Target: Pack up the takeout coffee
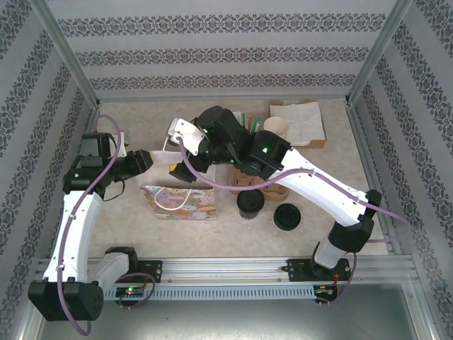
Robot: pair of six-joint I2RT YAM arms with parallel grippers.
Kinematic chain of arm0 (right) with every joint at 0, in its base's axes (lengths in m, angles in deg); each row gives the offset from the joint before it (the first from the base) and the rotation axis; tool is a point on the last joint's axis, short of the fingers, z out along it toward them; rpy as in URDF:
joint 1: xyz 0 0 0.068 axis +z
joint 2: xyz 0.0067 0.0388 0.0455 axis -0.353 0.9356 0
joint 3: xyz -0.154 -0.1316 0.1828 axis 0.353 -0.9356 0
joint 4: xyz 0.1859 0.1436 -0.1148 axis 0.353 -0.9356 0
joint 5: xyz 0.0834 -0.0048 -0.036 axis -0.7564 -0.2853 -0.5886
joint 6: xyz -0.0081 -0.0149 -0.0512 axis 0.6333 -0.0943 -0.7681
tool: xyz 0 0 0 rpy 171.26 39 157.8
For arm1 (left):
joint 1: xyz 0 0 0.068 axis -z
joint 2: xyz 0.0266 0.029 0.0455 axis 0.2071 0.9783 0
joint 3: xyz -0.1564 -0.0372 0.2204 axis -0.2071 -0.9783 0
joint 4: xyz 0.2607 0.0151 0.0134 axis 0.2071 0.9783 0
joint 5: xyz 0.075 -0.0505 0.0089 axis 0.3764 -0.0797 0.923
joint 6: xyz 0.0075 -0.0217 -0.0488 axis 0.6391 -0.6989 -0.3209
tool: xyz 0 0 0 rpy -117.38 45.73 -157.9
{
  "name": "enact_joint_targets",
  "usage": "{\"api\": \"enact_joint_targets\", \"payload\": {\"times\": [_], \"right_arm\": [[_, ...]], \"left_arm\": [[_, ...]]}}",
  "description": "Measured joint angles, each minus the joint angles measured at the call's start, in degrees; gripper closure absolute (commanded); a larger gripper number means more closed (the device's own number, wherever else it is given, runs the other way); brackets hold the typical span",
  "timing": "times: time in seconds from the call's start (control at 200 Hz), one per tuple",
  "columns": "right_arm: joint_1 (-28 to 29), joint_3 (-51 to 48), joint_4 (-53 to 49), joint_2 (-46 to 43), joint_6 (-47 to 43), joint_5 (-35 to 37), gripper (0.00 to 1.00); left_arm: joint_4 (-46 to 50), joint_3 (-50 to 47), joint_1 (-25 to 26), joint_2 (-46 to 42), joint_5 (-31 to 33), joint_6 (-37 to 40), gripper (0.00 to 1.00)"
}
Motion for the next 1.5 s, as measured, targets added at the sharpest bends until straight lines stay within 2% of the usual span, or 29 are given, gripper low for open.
{"api": "enact_joint_targets", "payload": {"times": [0.35, 0.505, 0.754, 0.894, 1.089, 1.269, 1.504], "right_arm": [[-1.4, -3.9, 1.0, -11.0, 10.0, 11.8, 0.04], [-6.4, -7.5, -3.1, -17.2, 17.9, 15.6, 0.02], [-10.7, -19.8, -14.6, -26.2, 28.3, 15.5, 0.02], [-10.7, -28.7, -20.3, -25.7, 33.8, 12.0, 0.02], [-10.7, -40.4, -21.5, -24.6, 36.5, 5.6, 0.03], [-10.0, -41.7, -20.7, -20.6, 36.7, 4.0, 0.03], [-8.8, -41.6, -18.8, -13.5, 35.4, 5.6, 0.05]], "left_arm": [[0.0, 0.0, 0.0, 0.5, -0.9, 0.4, 0.61], [0.0, 0.0, 0.0, 0.5, -0.9, 0.4, 0.61], [0.0, 0.0, 0.0, 0.5, -0.9, 0.8, 0.61], [0.2, 0.0, 0.0, 0.4, -0.9, 1.4, 0.60], [0.3, 0.0, 0.0, 0.2, -0.9, 1.7, 0.60], [0.6, 0.0, 0.0, 0.2, -0.9, 1.9, 0.60], [1.4, 0.0, 0.0, -0.5, -0.9, 1.9, 0.60]]}}
